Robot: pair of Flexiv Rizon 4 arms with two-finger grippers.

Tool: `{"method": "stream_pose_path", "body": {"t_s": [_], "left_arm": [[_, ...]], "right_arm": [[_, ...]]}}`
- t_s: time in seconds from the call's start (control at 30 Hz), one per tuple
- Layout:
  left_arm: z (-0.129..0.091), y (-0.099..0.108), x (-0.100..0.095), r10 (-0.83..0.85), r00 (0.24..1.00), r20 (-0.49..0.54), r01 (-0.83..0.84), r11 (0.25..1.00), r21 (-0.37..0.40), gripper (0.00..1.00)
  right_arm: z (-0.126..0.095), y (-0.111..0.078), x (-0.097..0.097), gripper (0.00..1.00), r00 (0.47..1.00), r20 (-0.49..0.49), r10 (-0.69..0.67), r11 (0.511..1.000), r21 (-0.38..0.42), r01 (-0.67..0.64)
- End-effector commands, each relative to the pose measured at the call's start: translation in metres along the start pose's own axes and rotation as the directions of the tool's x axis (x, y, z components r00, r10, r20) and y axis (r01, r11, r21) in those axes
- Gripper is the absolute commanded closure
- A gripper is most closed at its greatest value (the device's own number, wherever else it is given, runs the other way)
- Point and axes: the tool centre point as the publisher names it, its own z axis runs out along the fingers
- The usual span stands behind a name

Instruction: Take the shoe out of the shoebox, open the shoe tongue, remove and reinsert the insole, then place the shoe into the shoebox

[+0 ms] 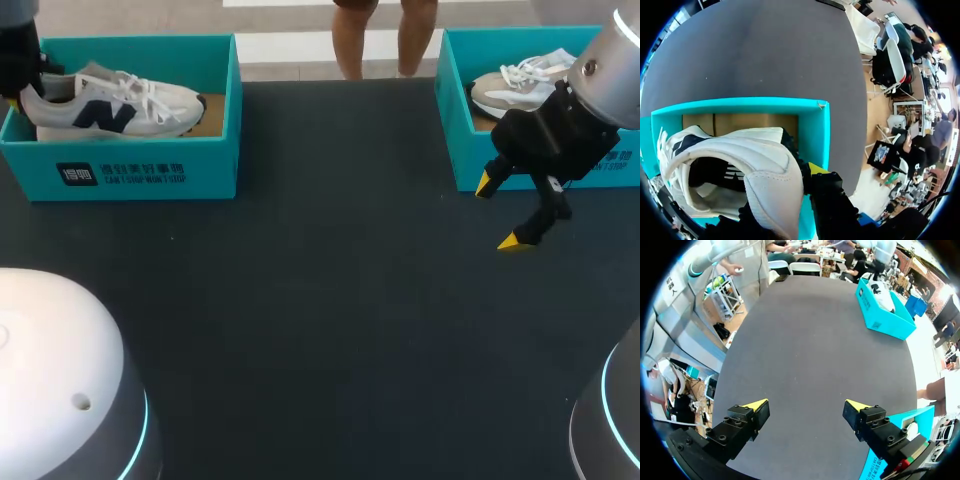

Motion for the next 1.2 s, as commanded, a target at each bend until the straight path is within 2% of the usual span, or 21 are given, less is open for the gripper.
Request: {"method": "stream_pose_path", "body": {"t_s": [0.03, 1.2], "left_arm": [[0.007, 0.000, 0.001, 0.010, 1.000, 0.010, -0.010, 1.000, 0.000, 1.00], [0.075, -0.025, -0.020, 0.105, 0.994, -0.015, -0.103, 0.990, 0.096, 1.00]], "right_arm": [[0.001, 0.000, -0.001, 0.00, 1.000, -0.002, 0.000, 1.000, 0.001, 0.000], [0.001, 0.000, -0.001, 0.00, 1.000, -0.002, 0.000, 1.000, 0.001, 0.000]]}}
